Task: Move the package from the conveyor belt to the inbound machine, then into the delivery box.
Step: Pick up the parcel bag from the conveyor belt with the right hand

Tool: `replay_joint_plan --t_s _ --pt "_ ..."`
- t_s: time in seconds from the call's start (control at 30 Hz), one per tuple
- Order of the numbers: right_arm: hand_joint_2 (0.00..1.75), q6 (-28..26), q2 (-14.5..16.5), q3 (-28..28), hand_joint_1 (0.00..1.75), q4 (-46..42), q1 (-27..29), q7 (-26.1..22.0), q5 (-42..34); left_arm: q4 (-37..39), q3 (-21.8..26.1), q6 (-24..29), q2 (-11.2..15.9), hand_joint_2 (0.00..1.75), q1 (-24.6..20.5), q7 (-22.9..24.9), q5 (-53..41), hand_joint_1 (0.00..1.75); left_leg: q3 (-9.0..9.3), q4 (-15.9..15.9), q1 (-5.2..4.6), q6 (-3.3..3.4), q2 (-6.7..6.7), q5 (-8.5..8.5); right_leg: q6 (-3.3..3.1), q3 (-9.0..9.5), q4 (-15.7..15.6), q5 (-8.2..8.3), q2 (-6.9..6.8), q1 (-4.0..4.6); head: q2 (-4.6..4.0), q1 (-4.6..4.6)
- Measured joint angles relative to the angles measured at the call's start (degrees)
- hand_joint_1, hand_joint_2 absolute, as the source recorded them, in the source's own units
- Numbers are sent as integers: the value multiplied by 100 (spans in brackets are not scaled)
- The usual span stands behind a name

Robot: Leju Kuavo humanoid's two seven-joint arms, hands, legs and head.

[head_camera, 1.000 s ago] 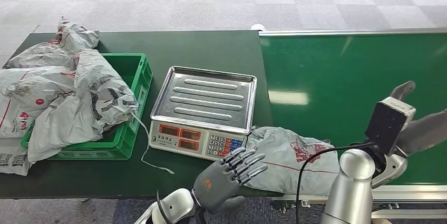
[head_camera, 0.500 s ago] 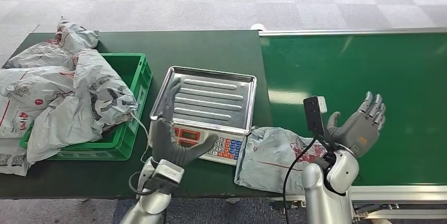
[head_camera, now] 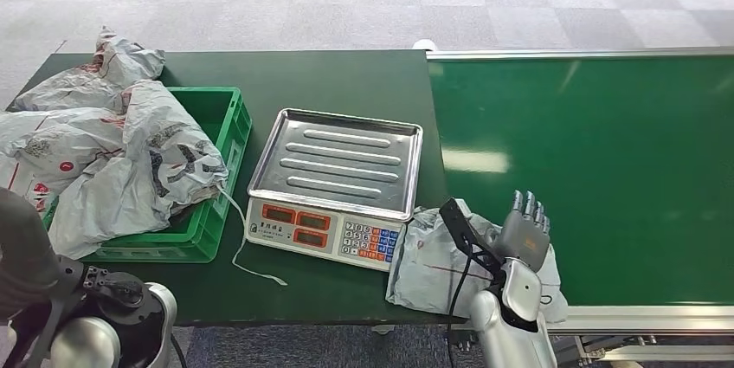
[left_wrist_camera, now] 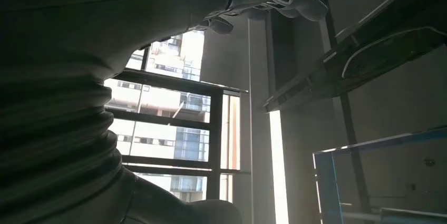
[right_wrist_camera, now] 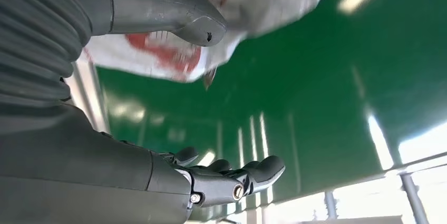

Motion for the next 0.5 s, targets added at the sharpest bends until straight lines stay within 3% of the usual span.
replay_joint_plan --t_s 0.17,0.33,0.37,0.47,0.5 --pt "175 823 -4 182 0 694 -260 -1402 -1122 -65 0 -18 55 175 -36 3 52 0 10 0 0 -2 7 1 -2 2 0 3 6 4 0 -1" --pt "175 963 -4 543 0 1459 -601 -1809 -1372 81 0 -56 66 175 -164 7 62 0 40 0 1 -16 34 -6 -11 19 0 7 35 15 0 -1" --pt "175 969 -5 595 14 1565 -652 -1818 -1395 107 0 -57 67 175 -182 7 58 0 49 0 3 -21 43 -10 -13 24 0 7 46 16 0 -1" --pt "175 998 -15 694 144 1794 -773 -1821 -1481 178 0 -60 67 175 -216 7 44 0 74 0 7 -34 69 -21 -17 37 0 7 74 16 0 -1" --pt "175 1013 -23 717 175 1856 -809 -1828 -1510 198 0 -62 67 175 -222 7 43 0 83 0 8 -37 77 -24 -20 42 -1 7 81 16 0 -1"
